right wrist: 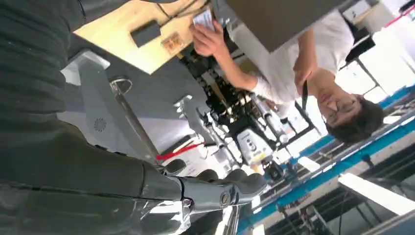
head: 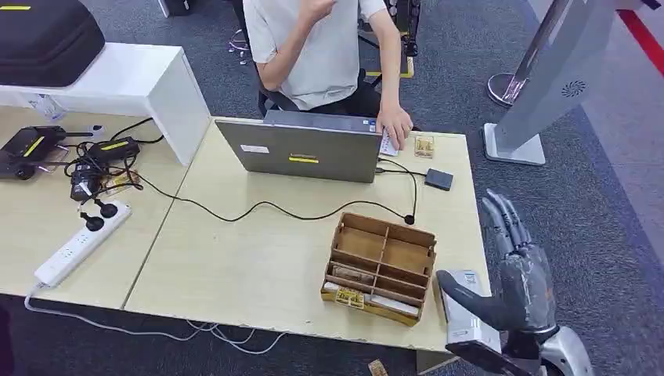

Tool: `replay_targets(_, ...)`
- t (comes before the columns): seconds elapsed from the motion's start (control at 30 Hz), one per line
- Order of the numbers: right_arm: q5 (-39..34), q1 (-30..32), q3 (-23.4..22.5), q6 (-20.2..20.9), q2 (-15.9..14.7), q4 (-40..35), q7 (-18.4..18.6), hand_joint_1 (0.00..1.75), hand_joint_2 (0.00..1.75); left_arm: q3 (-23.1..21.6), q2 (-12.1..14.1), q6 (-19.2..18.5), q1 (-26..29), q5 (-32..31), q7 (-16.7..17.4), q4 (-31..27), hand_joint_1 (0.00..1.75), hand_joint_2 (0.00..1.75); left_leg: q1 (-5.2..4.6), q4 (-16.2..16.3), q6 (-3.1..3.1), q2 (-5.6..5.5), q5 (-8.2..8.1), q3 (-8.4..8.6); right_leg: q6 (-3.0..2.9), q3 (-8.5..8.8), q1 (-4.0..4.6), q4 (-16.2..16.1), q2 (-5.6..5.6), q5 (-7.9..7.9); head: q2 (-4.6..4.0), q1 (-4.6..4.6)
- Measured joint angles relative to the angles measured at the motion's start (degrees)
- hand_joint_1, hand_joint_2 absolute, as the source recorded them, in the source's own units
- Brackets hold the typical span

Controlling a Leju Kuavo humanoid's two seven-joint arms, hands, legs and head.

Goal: Pass the card to the sensor for recognition and then transmit it.

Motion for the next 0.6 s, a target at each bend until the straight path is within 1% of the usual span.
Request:
replay_targets(0.07,0.2,1.3,1.4,0.4,0.0,0.4,-0.1,0.0,1.75,0.3,-0.2,0.0,0.0,0.0,0.0,0.0,0.0,1.75,0.0,0.0,0.0,0.0,0.0,0.0,0.0,0.0,0.0,0.0,0.0,0.0,0.0,-0.02)
replay_targets(0.2,1.0,2.7,4.3,-0.5,0.0,1.9,-0.2,0.0,1.75,0.4,-0.2,0.0,0.0,0.0,0.0,0.0,0.0,1.75,0.01,0.0,-0.01,0.0,0.0,0.01,0.0,0.0,0.0,0.0,0.01,0.0,0.0,-0.02)
replay_targets(0.37,0.8,3.0,5.5,-0.8,0.0,2.9,-0.2,0.0,1.75,0.4,-0.2,0.0,0.0,-0.1,0.0,0.0,0.0,1.75,0.01,0.0,0.0,0.01,0.0,0.01,0.0,0.01,0.0,0.0,0.01,0.0,0.0,-0.02)
replay_targets(0.5,-0.3,3.0,7.2,0.0,0.0,5.0,0.7,0.0,1.75,0.4,-0.2,0.1,-0.1,-0.3,0.0,0.0,0.0,1.75,0.01,0.0,0.0,0.01,0.0,0.01,0.0,0.02,0.0,0.0,0.01,0.0,0.0,0.0)
replay_targets(0.53,0.0,3.0,7.8,-0.3,0.0,6.0,1.0,0.0,1.75,0.4,-0.2,0.1,-0.1,-0.5,0.0,0.0,0.0,1.75,0.01,0.0,0.0,0.0,0.0,0.0,0.0,0.02,0.0,0.0,0.01,0.0,0.0,-0.02)
replay_targets(0.6,1.1,2.8,9.7,-2.6,0.4,8.9,1.5,0.0,1.75,0.4,-0.2,0.0,-0.1,-0.7,0.1,0.0,0.0,1.75,0.02,0.0,-0.01,0.0,0.0,0.02,0.0,0.02,0.0,0.0,0.01,0.0,0.0,-0.02)
